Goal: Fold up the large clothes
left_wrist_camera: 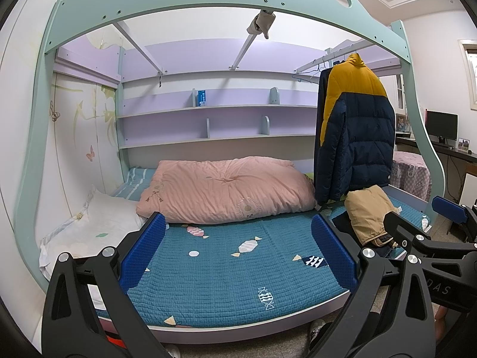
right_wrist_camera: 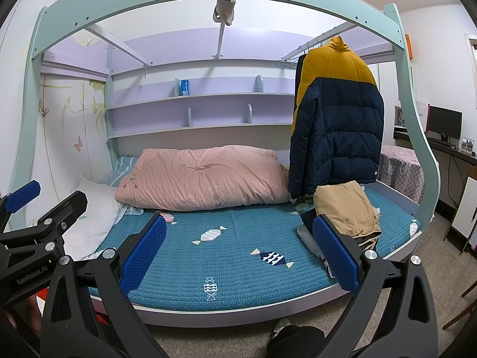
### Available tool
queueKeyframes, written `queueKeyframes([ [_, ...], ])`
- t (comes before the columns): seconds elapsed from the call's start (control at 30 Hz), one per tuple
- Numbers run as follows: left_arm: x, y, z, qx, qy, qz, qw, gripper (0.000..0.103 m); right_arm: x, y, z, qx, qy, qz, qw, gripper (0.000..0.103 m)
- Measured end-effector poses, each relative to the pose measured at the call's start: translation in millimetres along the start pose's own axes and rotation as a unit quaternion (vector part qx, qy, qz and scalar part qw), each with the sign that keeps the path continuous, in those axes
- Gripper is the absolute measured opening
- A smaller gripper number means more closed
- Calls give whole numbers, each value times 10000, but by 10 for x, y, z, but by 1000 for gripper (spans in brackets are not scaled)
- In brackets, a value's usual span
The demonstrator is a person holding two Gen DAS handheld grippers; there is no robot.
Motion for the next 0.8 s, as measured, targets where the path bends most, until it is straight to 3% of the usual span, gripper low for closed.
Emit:
queueKeyframes([
  [0.8,-1,1,-5,19,-12,11,10000,98,19,12,-36,45,-11,-11,10000,95],
])
Point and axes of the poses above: each gripper's, at about its wrist camera, not at the fingertips, and y roughly against the way its jaws point, x to its left, z to its top, the point moved 8 cm from there along -y, roughly the way its jaws point, and after that the axes turned 6 degrees about -x, right-handed, at the moved point
